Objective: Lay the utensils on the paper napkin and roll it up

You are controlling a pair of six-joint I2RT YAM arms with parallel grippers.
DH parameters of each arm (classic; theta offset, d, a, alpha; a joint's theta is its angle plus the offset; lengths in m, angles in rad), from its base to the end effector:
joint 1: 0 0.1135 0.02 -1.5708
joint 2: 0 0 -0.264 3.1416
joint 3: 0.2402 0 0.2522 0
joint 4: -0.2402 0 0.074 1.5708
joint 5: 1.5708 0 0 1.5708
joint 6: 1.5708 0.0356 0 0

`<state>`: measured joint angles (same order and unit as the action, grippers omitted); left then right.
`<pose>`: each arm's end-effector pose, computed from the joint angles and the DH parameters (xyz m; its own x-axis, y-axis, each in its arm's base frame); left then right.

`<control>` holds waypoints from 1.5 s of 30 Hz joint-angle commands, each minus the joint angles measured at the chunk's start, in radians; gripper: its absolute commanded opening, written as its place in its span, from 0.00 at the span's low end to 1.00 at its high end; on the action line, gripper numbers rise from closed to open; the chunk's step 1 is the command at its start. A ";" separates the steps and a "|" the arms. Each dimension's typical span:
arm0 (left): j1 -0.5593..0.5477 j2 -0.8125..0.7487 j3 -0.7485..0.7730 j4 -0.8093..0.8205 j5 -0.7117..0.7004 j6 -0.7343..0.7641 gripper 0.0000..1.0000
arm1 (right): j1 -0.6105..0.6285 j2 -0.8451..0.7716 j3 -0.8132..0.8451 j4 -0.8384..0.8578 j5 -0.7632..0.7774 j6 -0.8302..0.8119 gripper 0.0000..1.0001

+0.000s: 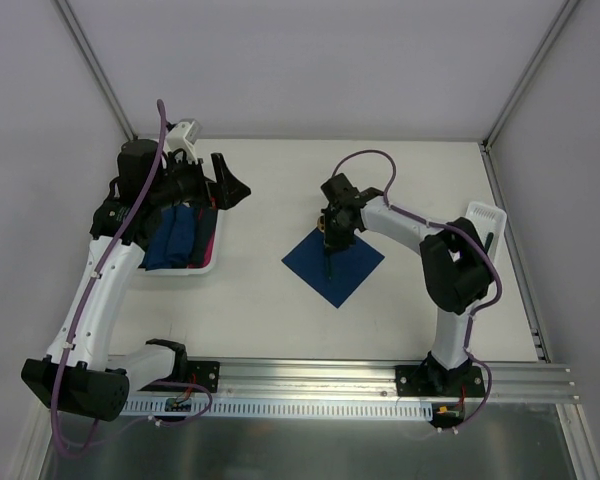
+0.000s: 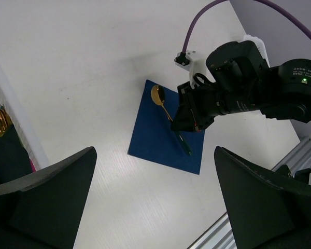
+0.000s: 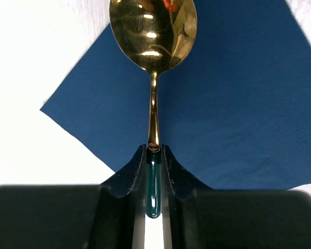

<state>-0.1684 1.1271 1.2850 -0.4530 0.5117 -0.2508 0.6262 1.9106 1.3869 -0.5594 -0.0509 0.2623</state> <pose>0.2333 -0.0574 0.4192 -0.4286 -0.1466 -0.8915 0.5178 0.7687 -0.3754 0.3242 0.2367 0.1951 -0.8481 -0.2938 -0.4409 -0.3983 0.9023 0.1649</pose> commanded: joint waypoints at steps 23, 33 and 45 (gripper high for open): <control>0.009 0.008 -0.007 0.017 0.011 0.001 0.99 | -0.062 0.102 0.026 0.070 -0.069 0.058 0.00; 0.009 0.011 -0.015 0.016 0.017 -0.002 0.99 | -0.063 0.105 0.024 0.067 -0.063 0.058 0.14; 0.009 0.013 -0.009 0.008 0.022 0.005 0.99 | -0.066 0.070 0.055 0.030 -0.030 0.054 0.25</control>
<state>-0.1684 1.1416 1.2766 -0.4534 0.5148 -0.2501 0.5659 1.9995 1.3956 -0.5045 -0.1131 0.3138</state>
